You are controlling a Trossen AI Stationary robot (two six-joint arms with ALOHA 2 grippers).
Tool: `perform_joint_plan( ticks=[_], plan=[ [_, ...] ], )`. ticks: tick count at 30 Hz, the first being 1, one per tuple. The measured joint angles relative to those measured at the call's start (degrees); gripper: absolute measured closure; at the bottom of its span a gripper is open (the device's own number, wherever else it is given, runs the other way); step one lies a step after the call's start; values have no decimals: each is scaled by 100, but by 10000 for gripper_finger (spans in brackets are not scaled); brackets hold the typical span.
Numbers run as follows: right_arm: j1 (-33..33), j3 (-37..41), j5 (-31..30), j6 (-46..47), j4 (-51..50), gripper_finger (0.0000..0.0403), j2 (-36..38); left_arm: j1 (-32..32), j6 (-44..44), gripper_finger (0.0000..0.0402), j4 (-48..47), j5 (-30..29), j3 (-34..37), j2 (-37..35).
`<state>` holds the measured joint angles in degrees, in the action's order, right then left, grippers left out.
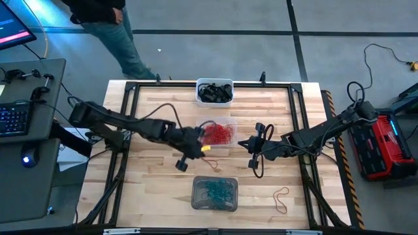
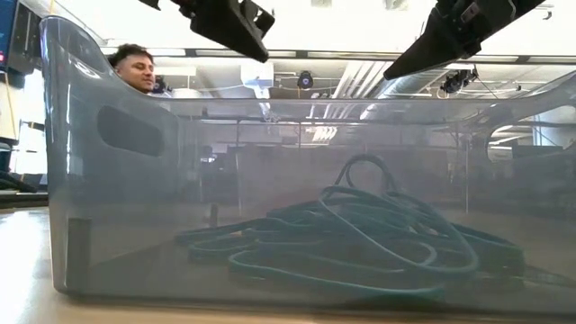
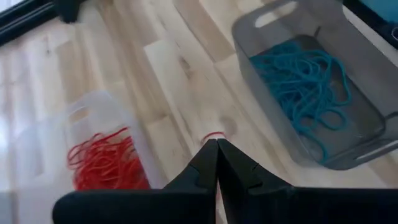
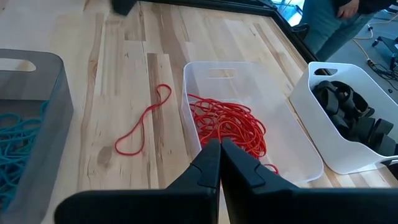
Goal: Sort rubber bands into baskets
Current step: Put the red rubber band into the transparent bin
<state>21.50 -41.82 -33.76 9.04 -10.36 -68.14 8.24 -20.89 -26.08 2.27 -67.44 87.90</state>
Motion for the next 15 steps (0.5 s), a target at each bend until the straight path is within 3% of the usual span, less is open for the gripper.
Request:
perform_joint_plan(
  ticks=[8,15],
  plan=[
    [0,0,15,-1,-30,403,0,260,259,402,1259,-62,1026,-148],
    [0,-2,15,19,-66,403,0,315,630,402,1721,-62,1659,-285]
  ],
)
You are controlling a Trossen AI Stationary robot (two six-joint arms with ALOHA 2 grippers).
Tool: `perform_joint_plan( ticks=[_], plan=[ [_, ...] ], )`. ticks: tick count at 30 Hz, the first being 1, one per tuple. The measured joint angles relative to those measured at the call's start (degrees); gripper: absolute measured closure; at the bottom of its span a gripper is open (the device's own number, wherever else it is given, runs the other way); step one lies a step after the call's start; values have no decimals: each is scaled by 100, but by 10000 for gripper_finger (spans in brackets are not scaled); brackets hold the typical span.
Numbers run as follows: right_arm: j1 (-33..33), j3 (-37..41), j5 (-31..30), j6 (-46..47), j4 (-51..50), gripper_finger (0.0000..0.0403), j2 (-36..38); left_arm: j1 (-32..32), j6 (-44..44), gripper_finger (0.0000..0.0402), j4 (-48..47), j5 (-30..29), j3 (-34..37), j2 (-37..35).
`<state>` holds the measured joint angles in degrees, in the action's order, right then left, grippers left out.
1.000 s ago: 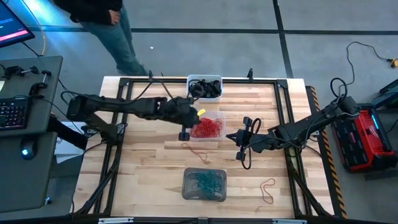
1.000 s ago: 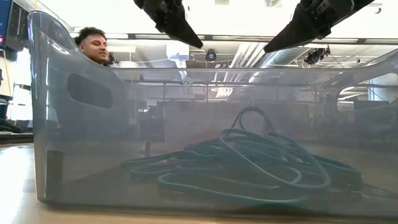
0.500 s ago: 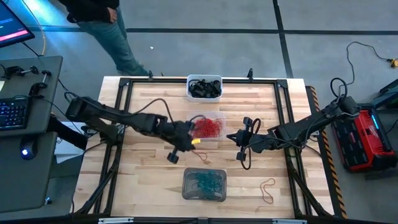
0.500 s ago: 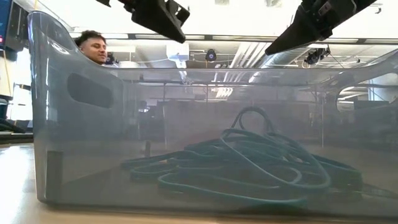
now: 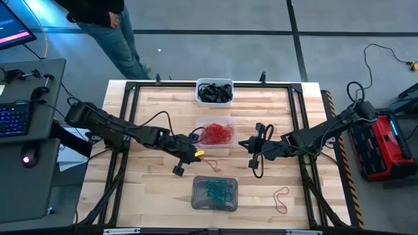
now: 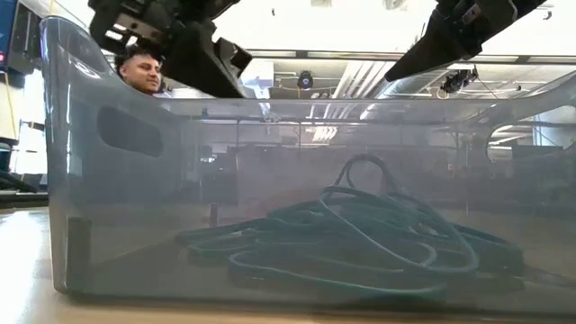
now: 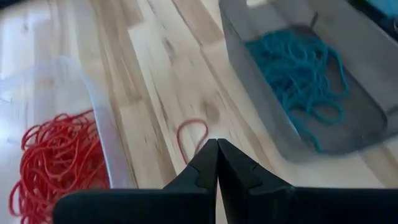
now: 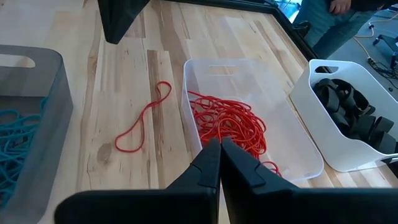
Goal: Sort rubber bands into baskets
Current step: Put the red rubber band into the transparent bin
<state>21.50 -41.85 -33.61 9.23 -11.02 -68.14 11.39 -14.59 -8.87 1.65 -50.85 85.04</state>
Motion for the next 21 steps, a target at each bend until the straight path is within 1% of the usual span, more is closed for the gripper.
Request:
perform_joint_plan(
  ticks=[8,13,16,21],
  plan=[
    [0,-4,0,82,-69,403,0,42,561,402,798,-132,895,-287],
    [0,-4,0,105,-78,403,0,39,805,401,1227,-402,1384,-303],
    [0,-4,-2,106,-79,403,0,-30,927,402,1505,-513,1619,-303],
    [0,-4,-2,127,-77,403,0,-330,1364,397,1648,-597,1871,-258]
  ],
)
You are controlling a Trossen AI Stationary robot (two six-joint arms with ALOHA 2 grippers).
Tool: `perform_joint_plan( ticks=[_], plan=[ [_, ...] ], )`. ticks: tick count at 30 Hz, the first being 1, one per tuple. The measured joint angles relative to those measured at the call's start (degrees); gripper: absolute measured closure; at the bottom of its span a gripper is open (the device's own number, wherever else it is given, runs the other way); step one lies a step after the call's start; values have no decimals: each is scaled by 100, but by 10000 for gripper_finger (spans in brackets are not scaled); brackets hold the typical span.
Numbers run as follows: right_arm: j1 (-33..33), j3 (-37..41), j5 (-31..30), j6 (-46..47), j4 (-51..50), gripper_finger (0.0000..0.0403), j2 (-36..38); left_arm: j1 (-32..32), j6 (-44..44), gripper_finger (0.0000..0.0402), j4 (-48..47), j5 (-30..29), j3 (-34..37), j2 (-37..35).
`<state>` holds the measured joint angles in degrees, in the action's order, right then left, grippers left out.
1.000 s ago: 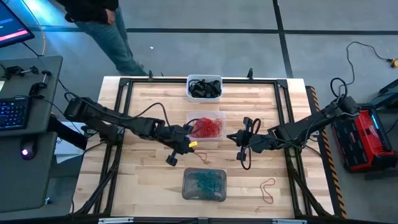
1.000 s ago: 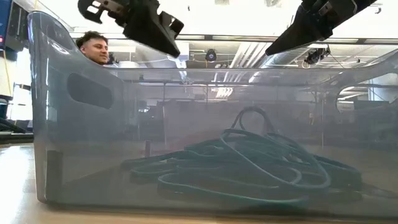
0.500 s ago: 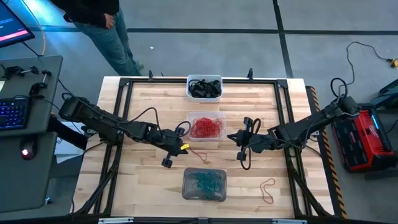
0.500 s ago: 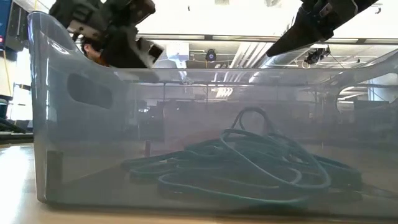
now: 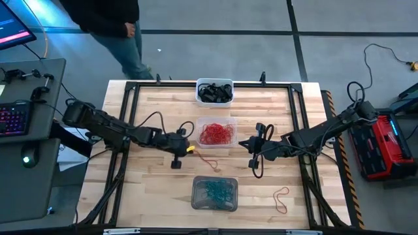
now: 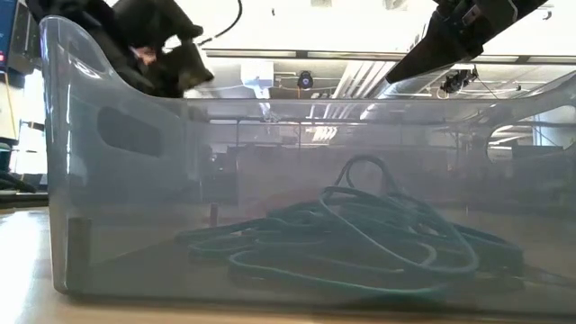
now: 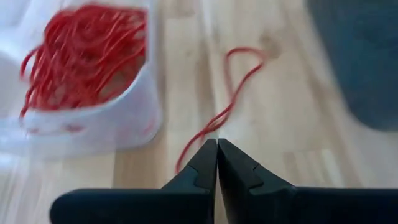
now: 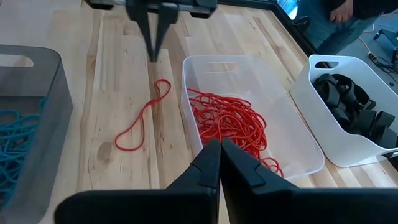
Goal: Sort rubber bands into baskets
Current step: Put the red rubber band into the transparent bin
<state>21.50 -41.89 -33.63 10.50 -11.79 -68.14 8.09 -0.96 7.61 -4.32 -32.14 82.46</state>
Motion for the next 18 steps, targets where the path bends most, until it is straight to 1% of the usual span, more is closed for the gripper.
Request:
perform_joint_plan(
  ticks=[3,6,14,18],
  plan=[
    [0,0,0,0,0,403,0,-122,51,383,34,0,69,92],
    [0,0,0,0,0,403,0,-152,46,360,79,18,70,258],
    [0,2,0,0,2,403,0,-152,385,271,169,12,70,851],
    [0,2,0,0,7,403,0,-152,446,232,358,-176,70,1037]
  ],
)
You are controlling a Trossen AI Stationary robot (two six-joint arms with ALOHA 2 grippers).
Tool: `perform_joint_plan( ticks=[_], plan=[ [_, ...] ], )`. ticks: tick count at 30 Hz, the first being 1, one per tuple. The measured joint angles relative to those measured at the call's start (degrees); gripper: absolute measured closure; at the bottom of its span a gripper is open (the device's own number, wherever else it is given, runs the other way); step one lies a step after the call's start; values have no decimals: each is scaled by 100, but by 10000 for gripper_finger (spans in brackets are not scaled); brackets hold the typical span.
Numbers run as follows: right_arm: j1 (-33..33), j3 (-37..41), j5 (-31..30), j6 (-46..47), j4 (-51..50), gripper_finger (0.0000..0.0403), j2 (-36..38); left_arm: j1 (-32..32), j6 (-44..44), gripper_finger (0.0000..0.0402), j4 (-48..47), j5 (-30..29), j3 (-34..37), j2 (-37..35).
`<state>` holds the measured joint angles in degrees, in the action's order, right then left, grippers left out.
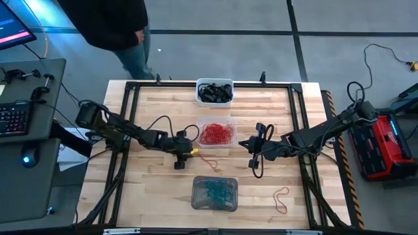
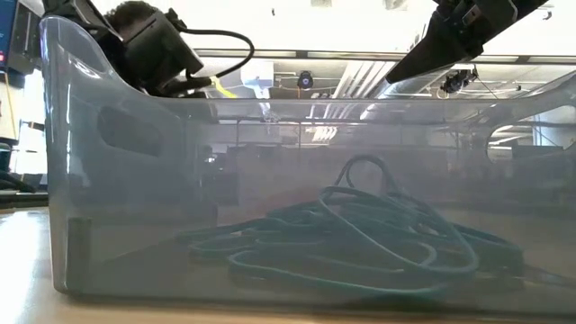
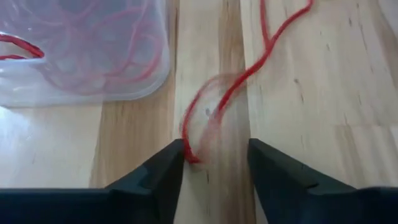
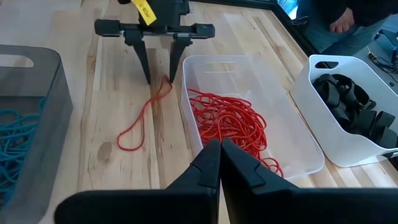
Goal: Sort rubber bands into baskets
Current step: Put the red rubber band into the transparent bin
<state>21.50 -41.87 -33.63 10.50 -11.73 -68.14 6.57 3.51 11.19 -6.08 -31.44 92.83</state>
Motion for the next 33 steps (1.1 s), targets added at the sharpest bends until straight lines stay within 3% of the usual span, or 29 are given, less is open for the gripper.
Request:
perform_joint_plan(
  ticks=[5,9,21,33],
  plan=[
    [0,0,-1,0,-2,403,0,-51,-3,214,44,-128,-6,51],
    [0,0,-2,0,0,403,0,-111,39,229,94,-157,-6,60],
    [4,4,-2,111,0,403,0,-31,-465,393,55,-279,-15,126],
    [4,4,-2,107,-8,403,0,258,-43,401,-827,-591,9,-910]
  ],
)
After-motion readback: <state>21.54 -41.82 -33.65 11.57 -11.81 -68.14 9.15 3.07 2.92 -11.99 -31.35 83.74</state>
